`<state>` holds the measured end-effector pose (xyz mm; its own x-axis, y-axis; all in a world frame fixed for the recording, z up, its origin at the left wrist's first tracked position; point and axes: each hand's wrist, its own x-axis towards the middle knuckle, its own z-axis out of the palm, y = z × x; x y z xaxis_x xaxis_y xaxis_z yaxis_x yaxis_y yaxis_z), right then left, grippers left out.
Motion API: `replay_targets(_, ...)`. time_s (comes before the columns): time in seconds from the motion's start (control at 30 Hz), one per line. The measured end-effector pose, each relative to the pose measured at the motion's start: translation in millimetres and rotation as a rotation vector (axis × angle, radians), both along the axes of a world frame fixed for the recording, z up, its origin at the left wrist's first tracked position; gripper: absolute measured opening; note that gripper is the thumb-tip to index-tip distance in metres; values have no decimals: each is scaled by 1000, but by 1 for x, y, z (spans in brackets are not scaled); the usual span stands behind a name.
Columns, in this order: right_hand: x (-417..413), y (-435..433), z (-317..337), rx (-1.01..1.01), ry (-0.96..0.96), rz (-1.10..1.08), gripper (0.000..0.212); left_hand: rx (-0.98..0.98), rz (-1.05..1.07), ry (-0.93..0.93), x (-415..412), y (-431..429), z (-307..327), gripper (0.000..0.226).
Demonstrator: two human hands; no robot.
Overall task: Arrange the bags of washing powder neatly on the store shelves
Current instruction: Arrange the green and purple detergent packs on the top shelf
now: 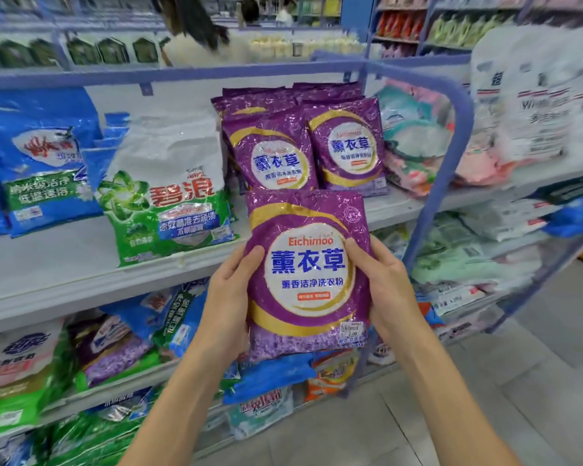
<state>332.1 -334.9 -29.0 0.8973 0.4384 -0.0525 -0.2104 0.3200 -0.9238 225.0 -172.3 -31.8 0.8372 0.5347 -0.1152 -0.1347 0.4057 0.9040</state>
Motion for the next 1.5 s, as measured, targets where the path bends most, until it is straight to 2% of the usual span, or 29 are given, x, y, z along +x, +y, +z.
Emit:
replay_targets(0.17,65,8,17,4,-121,-50,15,-4,24,-66,73,13,14,36)
replay_targets(0.37,156,11,50,-14,-208,-151,17,26,-8,-130,169,11,44,29)
replay_targets(0.4,170,12,54,-14,-218,-167,20,41,3,-136,185,11,49,33)
replay_targets(0.5,204,14,63,-35,-252,-194,27,61,38,-124,224,11,63,74)
replay_targets(0.53,216,15,65,-41,-256,-201,26,54,47,-127,236,11,66,73)
replay_targets(0.6,237,18,69,-54,-243,-221,23,52,64,-133,257,10,69,50)
replay_targets(0.7,268,24,66,-80,-211,-220,19,80,112,-112,281,10,63,47)
replay_targets(0.77,286,26,59,-102,-189,-209,9,126,156,-103,291,9,53,16)
replay_targets(0.8,293,26,55,-125,-191,-217,13,150,179,-89,295,7,50,8)
replay_targets(0.9,310,27,44,-133,-168,-203,7,155,262,-52,299,-3,42,20)
replay_targets(0.97,317,29,40,-97,-152,-179,21,149,334,-68,302,-11,39,25)
replay_targets(1.07,323,34,37,-84,-166,-189,24,158,439,-67,309,-23,41,21)
replay_targets(1.17,312,26,41,-212,-322,-222,26,128,475,-84,314,-32,44,14)
replay_targets(1.27,282,-4,28,-379,-528,-162,67,145,509,-90,311,-35,40,14)
replay_targets(1.33,264,-22,16,-553,-583,-34,97,229,474,-85,303,-35,37,36)
replay_targets(1.4,254,-33,7,-803,-631,88,116,391,385,-16,290,-35,32,64)
replay_targets(1.43,252,-35,4,-870,-658,110,119,465,329,39,280,-37,28,76)
replay_targets(1.5,251,-38,2,-866,-687,79,115,585,233,171,260,-46,18,88)
